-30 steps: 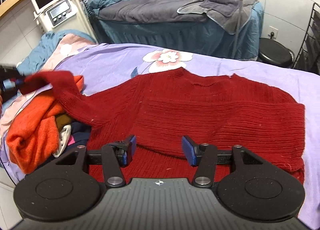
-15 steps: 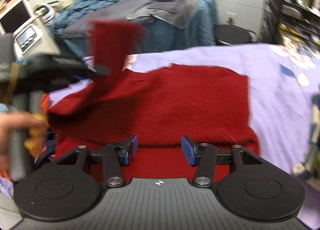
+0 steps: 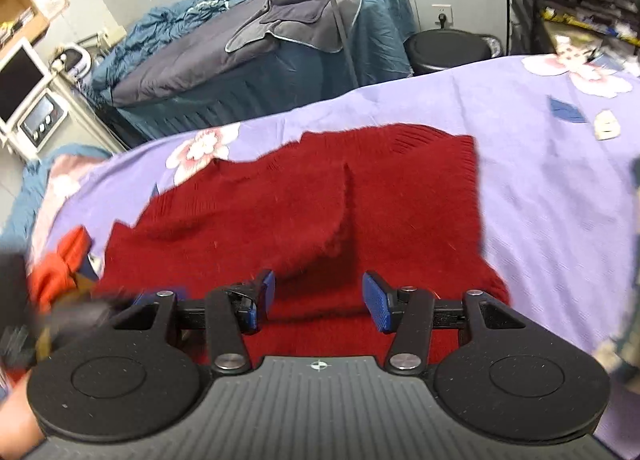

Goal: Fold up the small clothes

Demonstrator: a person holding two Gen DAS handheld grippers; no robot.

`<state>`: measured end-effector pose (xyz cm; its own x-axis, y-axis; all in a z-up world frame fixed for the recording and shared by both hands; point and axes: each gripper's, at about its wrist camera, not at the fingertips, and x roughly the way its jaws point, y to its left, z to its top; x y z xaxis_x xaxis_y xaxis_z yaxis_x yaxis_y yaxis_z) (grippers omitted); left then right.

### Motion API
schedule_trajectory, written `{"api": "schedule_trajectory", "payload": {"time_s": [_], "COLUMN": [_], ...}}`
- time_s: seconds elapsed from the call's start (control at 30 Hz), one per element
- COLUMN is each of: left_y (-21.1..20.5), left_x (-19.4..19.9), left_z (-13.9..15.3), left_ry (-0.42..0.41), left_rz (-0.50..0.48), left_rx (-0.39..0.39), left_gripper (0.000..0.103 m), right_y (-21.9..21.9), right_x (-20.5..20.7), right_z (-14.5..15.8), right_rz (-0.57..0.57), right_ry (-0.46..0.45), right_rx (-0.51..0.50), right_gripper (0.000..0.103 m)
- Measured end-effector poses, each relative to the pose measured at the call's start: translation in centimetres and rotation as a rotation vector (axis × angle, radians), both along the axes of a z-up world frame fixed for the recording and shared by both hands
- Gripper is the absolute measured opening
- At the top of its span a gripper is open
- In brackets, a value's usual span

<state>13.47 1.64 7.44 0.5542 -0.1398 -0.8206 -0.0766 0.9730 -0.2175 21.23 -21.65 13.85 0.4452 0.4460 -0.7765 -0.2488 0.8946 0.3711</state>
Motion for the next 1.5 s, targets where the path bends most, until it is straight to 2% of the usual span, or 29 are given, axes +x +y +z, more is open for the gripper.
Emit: {"api": "schedule_trajectory", "payload": {"time_s": [0.17, 0.27, 0.3, 0.33, 0.4, 0.53, 0.6, 0.7, 0.8, 0.97, 1.1, 1.17, 1.23, 1.27, 1.33, 1.4, 1.5], "left_y": [3.5, 5.3, 5.7, 6.1, 6.6, 7.5, 7.8, 8.0, 8.7, 9.7, 10.4, 10.9, 11.3, 11.5, 11.7, 12.0, 12.5], "left_x": [-5.4, -7.6, -8.2, -8.8, -9.6, -10.6, -11.0, -10.9, -11.3, -11.7, -12.0, -12.2, -12.5, -12.7, -13.1, -13.7, -14.7], "left_z": [0.8, 0.6, 0.5, 0.4, 0.1, -0.3, -0.4, -0.6, -0.8, -0.9, -1.0, -1.1, -1.0, -0.9, -0.5, -0.2, 0.2], "left_ry": [0.048, 0.076, 0.082, 0.087, 0.101, 0.116, 0.117, 0.116, 0.123, 0.136, 0.147, 0.159, 0.154, 0.148, 0.141, 0.132, 0.123], "left_rz": [0.087, 0.160, 0.178, 0.189, 0.205, 0.215, 0.224, 0.239, 0.256, 0.275, 0.292, 0.301, 0.313, 0.317, 0.319, 0.314, 0.305], "left_rx": [0.059, 0.048, 0.047, 0.048, 0.050, 0.058, 0.058, 0.058, 0.057, 0.076, 0.099, 0.108, 0.106, 0.104, 0.095, 0.075, 0.041], "left_gripper": [0.088, 0.088, 0.088, 0.088, 0.088, 0.088, 0.088, 0.088, 0.088, 0.088, 0.088, 0.088, 0.088, 0.088, 0.088, 0.088, 0.090], "right_y": [1.4, 1.9, 2.0, 1.9, 1.7, 0.9, -0.1, -2.1, -3.2, -2.2, -2.0, -1.9, -2.1, -2.6, -3.8, -5.3, -7.7], "right_x": [3.2, 3.8, 3.8, 3.8, 3.5, 2.8, 2.5, 2.7, 3.1, 4.2, 4.2, 3.8, 3.1, 2.5, 1.1, -0.6, -3.3], "right_z": [-3.2, -4.8, -5.1, -5.2, -4.5, -1.8, -0.7, -0.7, -1.7, -5.0, -5.6, -5.1, -4.3, -3.6, -2.2, -0.7, 0.8], "right_rz": [-0.055, -0.086, -0.087, -0.083, -0.075, -0.038, -0.041, -0.073, -0.082, -0.034, -0.037, -0.008, 0.005, 0.002, -0.003, 0.000, 0.032], "right_ry": [0.110, 0.170, 0.182, 0.184, 0.135, 0.022, -0.029, -0.044, -0.037, 0.026, 0.023, 0.007, -0.024, -0.050, -0.096, -0.113, -0.120], "right_rx": [0.071, 0.095, 0.110, 0.122, 0.141, 0.105, 0.062, 0.013, -0.045, -0.144, -0.165, -0.191, -0.221, -0.226, -0.202, -0.173, -0.156], "right_gripper": [0.082, 0.069, 0.059, 0.043, 0.018, 0.016, 0.016, 0.016, 0.016, 0.018, 0.023, 0.028, 0.049, 0.053, 0.075, 0.079, 0.080]}}
